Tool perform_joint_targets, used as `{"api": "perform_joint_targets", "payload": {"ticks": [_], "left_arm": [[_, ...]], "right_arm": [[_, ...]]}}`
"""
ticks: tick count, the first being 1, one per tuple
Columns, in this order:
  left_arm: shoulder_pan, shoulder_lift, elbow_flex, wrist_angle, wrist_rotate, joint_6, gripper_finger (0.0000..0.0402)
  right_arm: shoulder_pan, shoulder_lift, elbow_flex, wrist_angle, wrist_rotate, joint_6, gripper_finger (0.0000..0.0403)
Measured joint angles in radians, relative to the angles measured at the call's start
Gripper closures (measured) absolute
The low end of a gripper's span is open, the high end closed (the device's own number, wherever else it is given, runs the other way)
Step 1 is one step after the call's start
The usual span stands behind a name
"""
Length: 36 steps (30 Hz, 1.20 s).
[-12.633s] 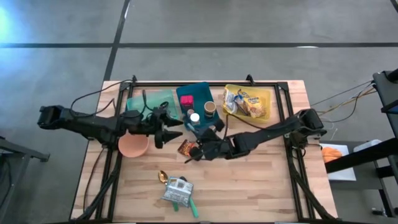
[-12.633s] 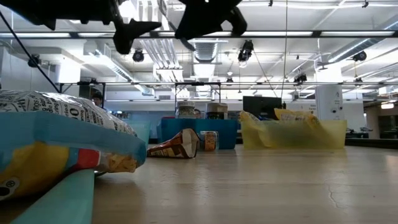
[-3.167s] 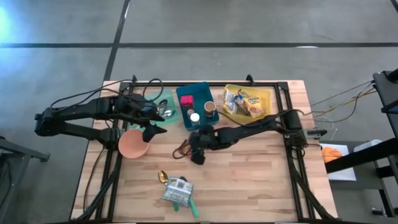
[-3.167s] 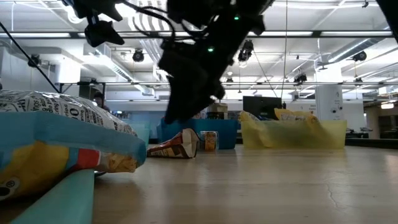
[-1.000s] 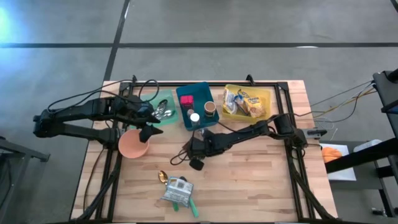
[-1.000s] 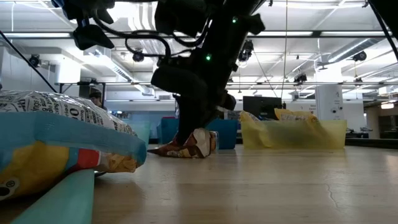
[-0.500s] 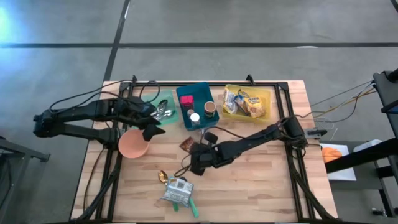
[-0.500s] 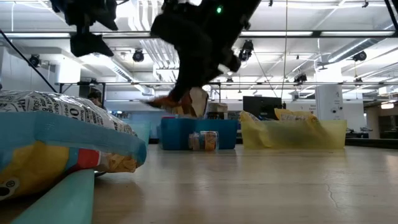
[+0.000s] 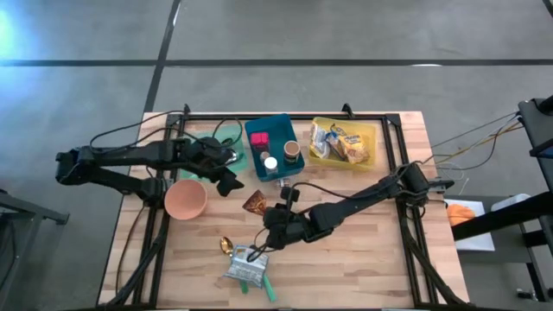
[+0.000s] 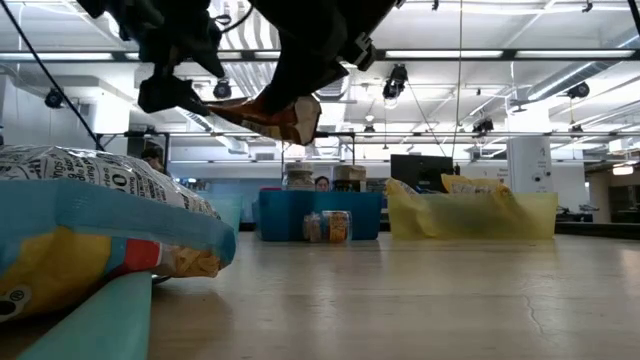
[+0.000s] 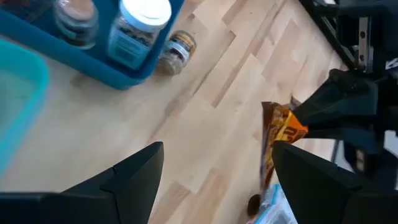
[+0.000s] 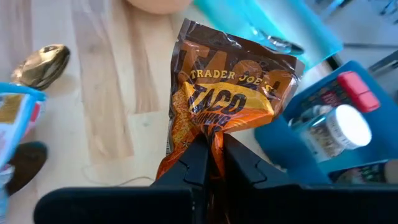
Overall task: Pick & Place Food Item
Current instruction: Put the orange seasoning bag into the blue bin
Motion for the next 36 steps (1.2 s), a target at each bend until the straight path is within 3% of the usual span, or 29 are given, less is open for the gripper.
{"api": "perform_joint_targets", "payload": {"ticks": [11,20,25,33,36], "left_arm": [[-0.025,0.137,-0.001,0.156,0.133,-0.028,0.0098],[-0.056,0.172,-0.001,0.221,0.205,0.017,0.0111],[-0.062,0.172,-0.001,0.218,0.205,0.046,0.0181],[-0.063,0.172,-0.001,0.218,0.216,0.088,0.0367],[-0.063,0.172,-0.001,0.221,0.216,0.090,0.0394]], "right_arm": [[0.005,0.000,0.000,0.042,0.064,-0.046,0.0385],[0.006,-0.005,0.000,0.072,0.091,-0.089,0.0385],[0.007,-0.005,0.001,0.091,0.091,-0.102,0.0385],[0.007,-0.005,0.000,0.089,0.091,-0.102,0.0385],[0.007,-0.005,0.000,0.088,0.091,-0.102,0.0385]]}}
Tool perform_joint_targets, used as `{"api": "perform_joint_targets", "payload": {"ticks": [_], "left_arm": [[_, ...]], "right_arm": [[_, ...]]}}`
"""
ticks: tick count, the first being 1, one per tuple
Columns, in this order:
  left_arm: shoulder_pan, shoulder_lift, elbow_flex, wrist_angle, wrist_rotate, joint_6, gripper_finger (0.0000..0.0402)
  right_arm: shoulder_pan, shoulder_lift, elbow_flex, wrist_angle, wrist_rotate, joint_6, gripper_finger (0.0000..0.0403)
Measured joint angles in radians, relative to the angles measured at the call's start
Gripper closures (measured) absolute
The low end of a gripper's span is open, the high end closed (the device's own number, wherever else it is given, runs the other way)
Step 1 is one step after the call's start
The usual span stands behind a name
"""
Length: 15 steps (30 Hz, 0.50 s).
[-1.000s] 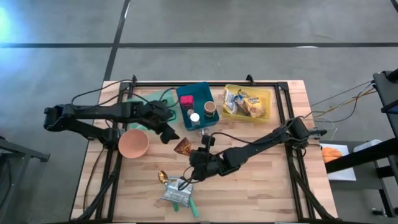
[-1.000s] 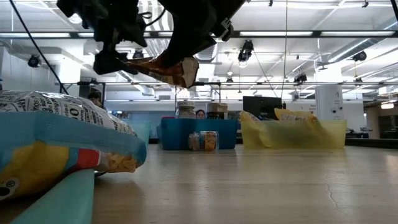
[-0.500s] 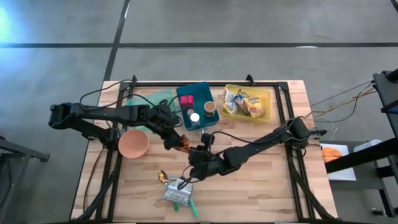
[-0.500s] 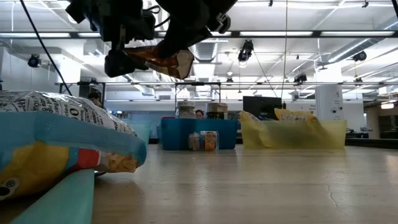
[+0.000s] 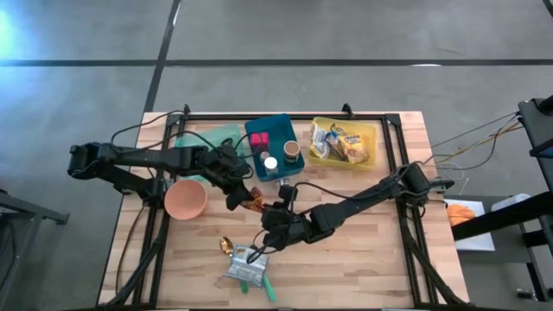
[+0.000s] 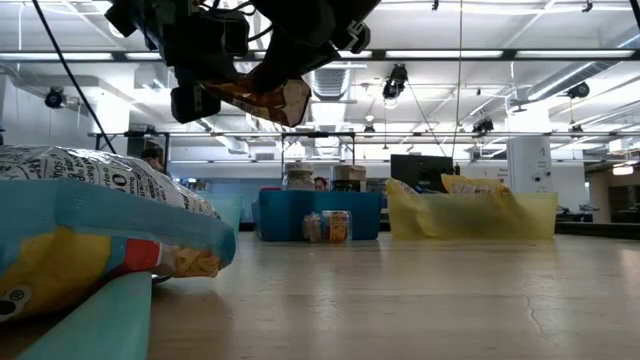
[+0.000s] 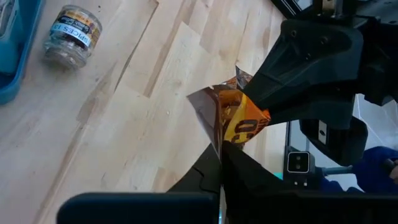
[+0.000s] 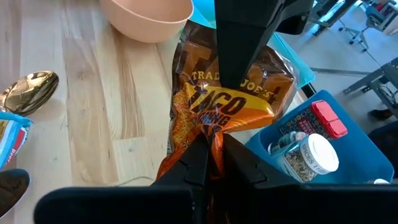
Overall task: Pick & Place Food Item
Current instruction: Put the orange seasoning bag into the blue bin
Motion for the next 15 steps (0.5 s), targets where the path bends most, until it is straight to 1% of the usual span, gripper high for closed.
{"api": "perform_joint_targets", "payload": {"ticks": [3,5,11,15], "left_arm": [[0.000,0.000,0.000,0.000,-0.001,0.002,0.0399],[0.000,0.000,0.000,0.002,-0.002,0.002,0.0399],[0.000,-0.016,0.000,0.004,-0.024,-0.002,0.0400],[0.000,-0.050,0.000,0.003,-0.030,-0.002,0.0401]], "right_arm": [[0.000,0.000,0.000,0.000,0.000,0.004,0.0385],[0.003,0.000,0.000,0.000,0.000,0.012,0.0371],[0.005,-0.001,0.000,0.003,0.003,0.081,0.0274],[0.006,-0.001,0.000,0.003,0.001,0.086,0.0212]]}}
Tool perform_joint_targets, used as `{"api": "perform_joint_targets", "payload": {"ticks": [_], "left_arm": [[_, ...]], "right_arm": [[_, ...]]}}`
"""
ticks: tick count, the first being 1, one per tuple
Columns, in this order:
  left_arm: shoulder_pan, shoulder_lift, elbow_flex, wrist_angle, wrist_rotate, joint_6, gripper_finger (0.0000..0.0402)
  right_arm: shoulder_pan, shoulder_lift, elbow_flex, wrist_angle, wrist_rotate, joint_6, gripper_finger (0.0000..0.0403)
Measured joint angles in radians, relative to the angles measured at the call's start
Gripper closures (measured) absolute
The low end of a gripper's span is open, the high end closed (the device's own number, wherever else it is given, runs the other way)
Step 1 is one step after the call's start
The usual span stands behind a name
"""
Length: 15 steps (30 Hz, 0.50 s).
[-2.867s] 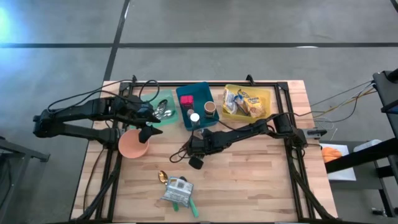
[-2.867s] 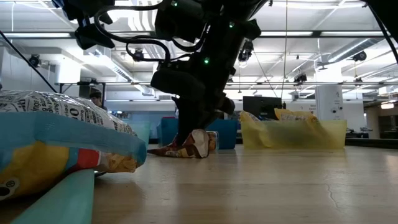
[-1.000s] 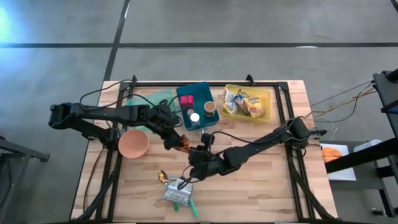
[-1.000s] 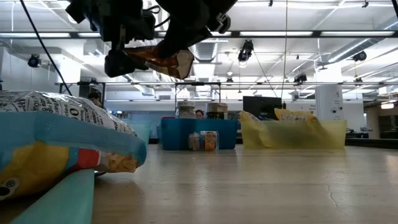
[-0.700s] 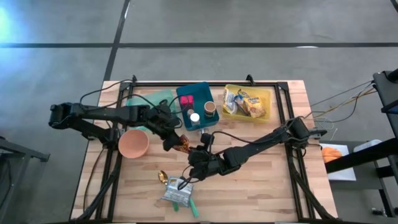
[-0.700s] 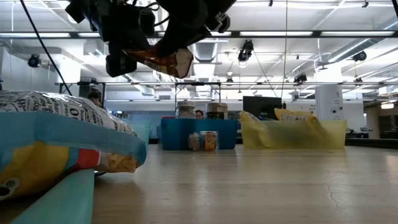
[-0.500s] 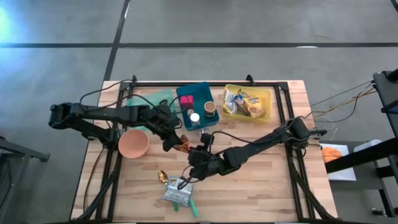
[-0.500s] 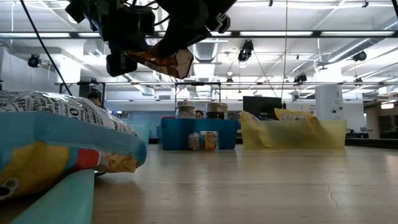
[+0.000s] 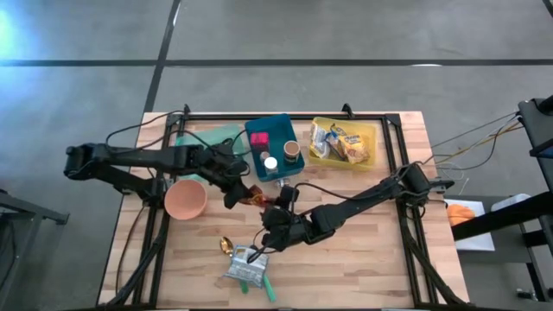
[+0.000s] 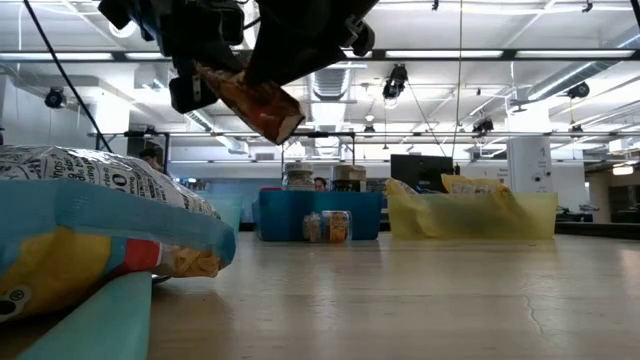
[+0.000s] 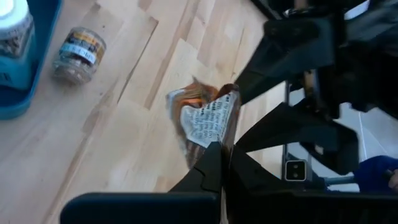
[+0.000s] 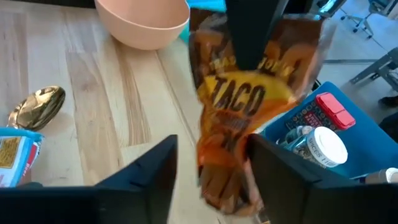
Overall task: Pick & Place Food Item
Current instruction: Put the orange seasoning bag into the blue bin
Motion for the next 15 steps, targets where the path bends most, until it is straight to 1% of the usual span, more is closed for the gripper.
{"api": "perform_joint_targets", "payload": {"ticks": [3,7,10,15], "left_arm": [[0.000,-0.030,0.000,-0.003,-0.011,-0.003,0.0401],[0.001,-0.069,0.000,-0.004,-0.029,-0.003,0.0401],[0.004,-0.086,0.012,-0.020,-0.060,0.011,0.0401],[0.018,-0.074,0.095,-0.064,-0.083,0.091,0.0401]], "right_arm": [[0.001,0.000,0.000,-0.001,0.001,0.021,0.0179],[0.006,-0.007,0.000,-0.021,0.001,0.090,0.0152],[0.020,-0.022,0.001,-0.079,-0.001,0.187,0.0144],[0.056,-0.046,0.000,-0.198,-0.006,0.374,0.0142]]}}
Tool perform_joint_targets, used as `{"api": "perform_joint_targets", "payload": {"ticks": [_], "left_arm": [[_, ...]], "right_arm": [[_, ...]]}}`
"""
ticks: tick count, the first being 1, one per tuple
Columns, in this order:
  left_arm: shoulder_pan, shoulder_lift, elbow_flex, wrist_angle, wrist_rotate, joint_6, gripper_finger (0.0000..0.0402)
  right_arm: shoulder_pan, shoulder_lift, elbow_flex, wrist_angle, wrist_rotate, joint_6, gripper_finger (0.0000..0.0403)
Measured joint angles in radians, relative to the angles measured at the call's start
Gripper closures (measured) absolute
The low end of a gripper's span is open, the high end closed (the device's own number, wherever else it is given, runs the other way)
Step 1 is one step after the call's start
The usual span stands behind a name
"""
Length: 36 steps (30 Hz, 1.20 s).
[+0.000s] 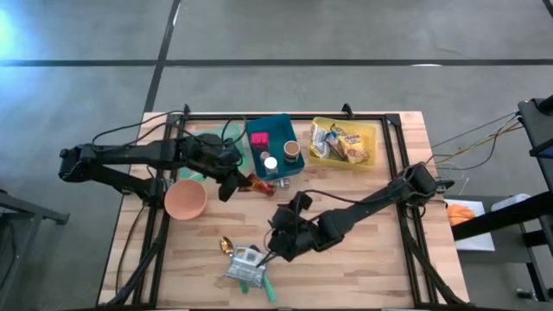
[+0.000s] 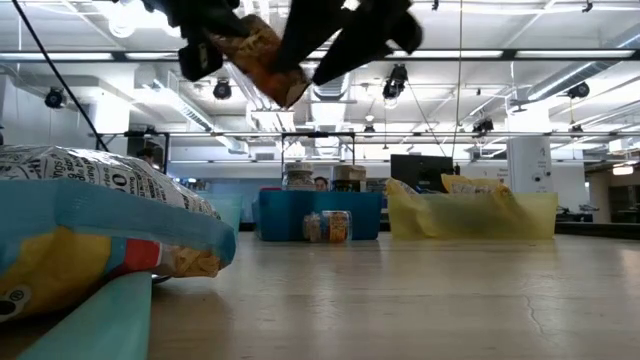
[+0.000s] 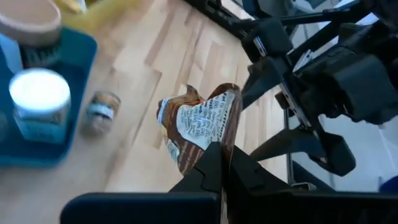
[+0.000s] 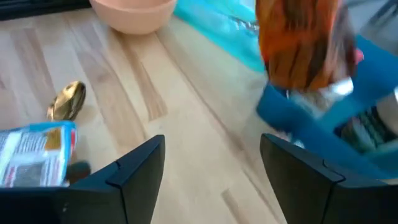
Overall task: Pick & Place Food Item
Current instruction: Put the orange seasoning bag into the blue bin
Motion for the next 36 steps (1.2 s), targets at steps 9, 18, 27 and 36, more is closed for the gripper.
{"api": "perform_joint_targets", "payload": {"ticks": [9,18,27,36], "left_arm": [[0.080,0.064,0.213,-0.182,-0.109,0.150,0.0401],[0.191,0.166,0.342,-0.319,-0.209,0.243,0.0401],[0.276,0.274,0.413,-0.323,-0.206,0.318,0.0401],[0.329,0.480,0.563,-0.385,-0.206,0.433,0.0401]], "right_arm": [[0.073,-0.001,0.000,-0.133,0.001,0.194,0.0142],[0.127,0.002,-0.001,-0.209,0.002,0.351,0.0142],[0.146,0.003,-0.001,-0.215,0.004,0.382,0.0142],[0.149,0.003,-0.009,-0.237,0.004,0.414,0.0141]]}}
